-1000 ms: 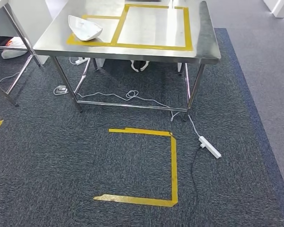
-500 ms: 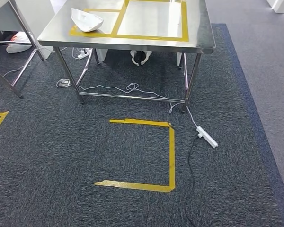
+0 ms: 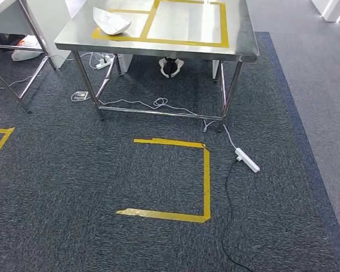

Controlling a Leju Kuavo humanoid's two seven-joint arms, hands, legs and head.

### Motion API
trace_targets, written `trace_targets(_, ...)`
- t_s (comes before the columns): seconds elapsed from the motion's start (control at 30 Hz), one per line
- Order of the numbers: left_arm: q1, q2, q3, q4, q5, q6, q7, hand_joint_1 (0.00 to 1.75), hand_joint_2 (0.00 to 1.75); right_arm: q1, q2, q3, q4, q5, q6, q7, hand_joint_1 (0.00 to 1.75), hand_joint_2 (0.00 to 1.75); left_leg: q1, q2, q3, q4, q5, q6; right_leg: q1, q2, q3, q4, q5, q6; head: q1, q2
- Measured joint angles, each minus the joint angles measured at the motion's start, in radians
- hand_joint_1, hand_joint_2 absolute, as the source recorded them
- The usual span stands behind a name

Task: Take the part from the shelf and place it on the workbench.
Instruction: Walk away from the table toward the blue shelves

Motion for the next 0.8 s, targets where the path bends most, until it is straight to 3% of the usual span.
trace_targets(0.03,-0.001,-0.001,0.0,0.0,-0.001,0.0,0.002,0.0,0.0,-0.001,0.0,0.0,0.0,-0.001,-0.001,-0.004,0.0,0.0,-0.003,0.0,-0.003,0.004,-0.001,0.0,0.001,0.0,0.017,-0.033,0.001,-0.004,-0.001,0.0)
trace_targets(0.13,-0.001,-0.003,0.0,0.0,-0.004,-0.001,0.006,0.0,0.0,0.001,0.001,0.0,0.001,-0.007,-0.002,-0.016,0.0,0.0,-0.005,0.0,-0.009,0.01,0.0,0.006,0.002,0.0,0.017,-0.044,0.0,-0.01,-0.001,0.0)
trace_targets(0.37,0.0,-0.007,0.0,0.0,-0.012,-0.002,0.007,0.0,0.0,0.001,0.001,0.0,0.001,-0.013,-0.006,-0.023,0.0,0.0,0.001,-0.001,-0.01,0.006,0.01,-0.007,0.009,-0.002,0.014,-0.04,0.003,-0.019,-0.001,0.0)
trace_targets(0.8,0.0,-0.02,0.0,0.0,-0.034,-0.002,0.019,0.0,0.0,-0.007,0.006,0.0,-0.006,-0.021,-0.034,-0.015,0.0,0.0,0.001,-0.001,-0.016,0.008,0.011,-0.011,0.008,-0.002,0.008,-0.039,0.004,-0.019,-0.001,0.0)
